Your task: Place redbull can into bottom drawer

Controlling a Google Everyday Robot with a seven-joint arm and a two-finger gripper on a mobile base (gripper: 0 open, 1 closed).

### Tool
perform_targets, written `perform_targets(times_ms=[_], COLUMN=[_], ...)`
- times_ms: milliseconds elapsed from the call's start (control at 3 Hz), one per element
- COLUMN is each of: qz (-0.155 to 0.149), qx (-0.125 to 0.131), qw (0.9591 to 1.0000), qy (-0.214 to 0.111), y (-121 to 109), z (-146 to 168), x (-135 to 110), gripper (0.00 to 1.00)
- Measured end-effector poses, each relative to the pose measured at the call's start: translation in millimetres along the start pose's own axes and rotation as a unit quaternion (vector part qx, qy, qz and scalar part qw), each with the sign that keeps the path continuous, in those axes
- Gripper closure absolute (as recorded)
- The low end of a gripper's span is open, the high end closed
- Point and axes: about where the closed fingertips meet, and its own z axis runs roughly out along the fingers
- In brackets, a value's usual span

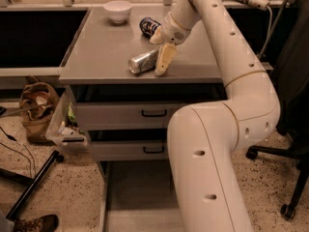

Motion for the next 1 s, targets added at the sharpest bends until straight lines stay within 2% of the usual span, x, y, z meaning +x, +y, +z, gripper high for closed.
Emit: perform_targets(times_ms=[667,1000], qz=[0.000,0.011], qx=[0.000,0.040], qw=[1.0000,0.9989], qy=[0.000,0.023], y=[0.0,-10.9], z=[0.0,-24.6], x=[0.0,0.4], gripper=[0.65,0.88])
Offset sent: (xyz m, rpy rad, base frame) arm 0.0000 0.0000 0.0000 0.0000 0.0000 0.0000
